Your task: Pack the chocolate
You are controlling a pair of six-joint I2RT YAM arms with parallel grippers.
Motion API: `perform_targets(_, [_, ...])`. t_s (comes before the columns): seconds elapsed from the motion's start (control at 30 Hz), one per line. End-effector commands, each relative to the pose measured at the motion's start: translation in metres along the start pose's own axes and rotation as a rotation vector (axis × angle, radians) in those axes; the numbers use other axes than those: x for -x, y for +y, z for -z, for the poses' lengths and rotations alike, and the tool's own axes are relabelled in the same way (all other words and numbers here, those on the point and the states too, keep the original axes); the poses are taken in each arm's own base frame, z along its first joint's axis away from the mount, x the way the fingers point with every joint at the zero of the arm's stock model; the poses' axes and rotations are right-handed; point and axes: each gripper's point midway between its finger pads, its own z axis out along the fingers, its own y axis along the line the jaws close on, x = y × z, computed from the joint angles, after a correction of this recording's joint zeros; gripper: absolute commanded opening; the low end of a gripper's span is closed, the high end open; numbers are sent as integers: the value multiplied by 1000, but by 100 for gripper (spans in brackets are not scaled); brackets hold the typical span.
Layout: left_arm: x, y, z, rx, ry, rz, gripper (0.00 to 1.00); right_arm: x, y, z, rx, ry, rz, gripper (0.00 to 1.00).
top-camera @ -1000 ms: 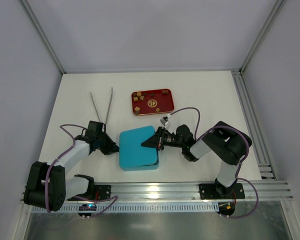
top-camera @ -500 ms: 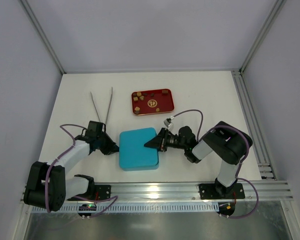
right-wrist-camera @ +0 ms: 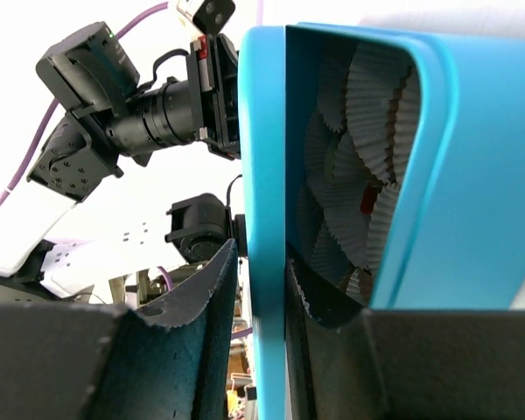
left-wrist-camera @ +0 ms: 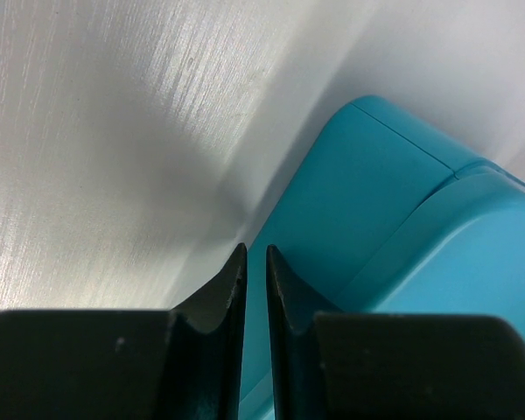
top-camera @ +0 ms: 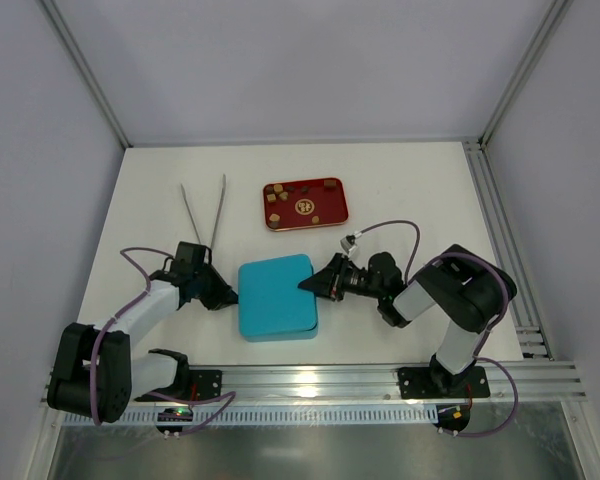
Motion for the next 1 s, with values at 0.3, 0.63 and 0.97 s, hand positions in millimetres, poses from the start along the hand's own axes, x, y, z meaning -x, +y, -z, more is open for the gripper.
perform_targets(0.3, [6,-14,7,-32,-15,-34,13,14,13,12,52,-58,85,30])
perform_targets(0.63, [6,-14,10,-32,-11,-52,15,21,3,22,20,-80,79,30])
perform_targets(0.97, [7,-20,21,-38,-11,-104,20,23,-11,24,-38,-92,83,31])
